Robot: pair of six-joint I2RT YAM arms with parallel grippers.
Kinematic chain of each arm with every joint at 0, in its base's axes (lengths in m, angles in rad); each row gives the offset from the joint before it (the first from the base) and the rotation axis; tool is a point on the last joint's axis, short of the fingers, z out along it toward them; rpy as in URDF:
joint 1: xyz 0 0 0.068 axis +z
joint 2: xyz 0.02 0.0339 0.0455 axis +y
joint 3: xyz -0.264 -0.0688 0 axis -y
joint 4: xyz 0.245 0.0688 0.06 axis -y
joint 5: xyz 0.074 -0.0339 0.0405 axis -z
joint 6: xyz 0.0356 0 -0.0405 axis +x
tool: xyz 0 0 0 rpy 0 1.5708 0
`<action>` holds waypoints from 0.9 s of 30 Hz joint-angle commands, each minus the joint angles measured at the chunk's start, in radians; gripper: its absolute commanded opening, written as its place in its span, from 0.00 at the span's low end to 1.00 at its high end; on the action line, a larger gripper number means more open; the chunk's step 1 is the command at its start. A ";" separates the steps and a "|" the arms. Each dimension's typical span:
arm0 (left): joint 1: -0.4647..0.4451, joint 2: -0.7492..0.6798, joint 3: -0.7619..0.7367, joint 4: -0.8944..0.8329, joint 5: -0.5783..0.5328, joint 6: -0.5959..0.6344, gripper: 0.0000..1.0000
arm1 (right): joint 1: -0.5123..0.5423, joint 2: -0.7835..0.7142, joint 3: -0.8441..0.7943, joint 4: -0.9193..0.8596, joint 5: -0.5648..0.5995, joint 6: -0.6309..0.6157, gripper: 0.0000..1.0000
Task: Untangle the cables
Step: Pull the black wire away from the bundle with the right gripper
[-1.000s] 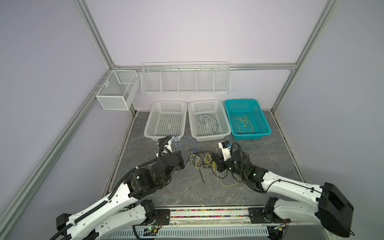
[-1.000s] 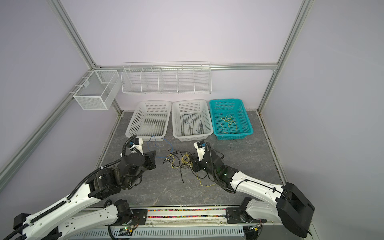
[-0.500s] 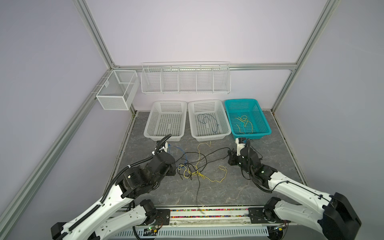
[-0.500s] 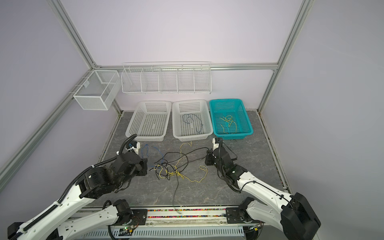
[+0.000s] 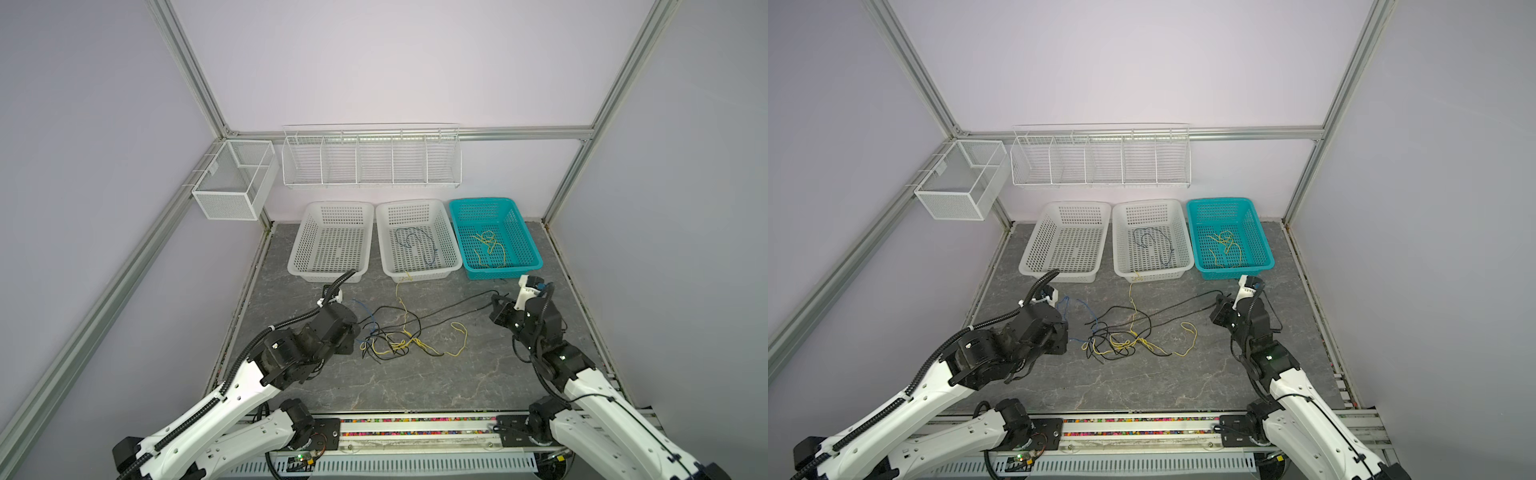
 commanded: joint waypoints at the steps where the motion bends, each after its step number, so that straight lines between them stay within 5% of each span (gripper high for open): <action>1: 0.019 0.043 -0.023 -0.001 0.002 0.028 0.00 | -0.062 -0.041 0.060 -0.071 -0.109 -0.001 0.06; 15: 0.065 0.224 -0.092 0.117 0.009 -0.018 0.00 | -0.133 -0.116 0.590 -0.515 -0.184 -0.035 0.06; 27: 0.144 0.176 -0.116 0.189 0.084 0.010 0.00 | -0.133 0.010 0.900 -0.587 -0.358 -0.029 0.06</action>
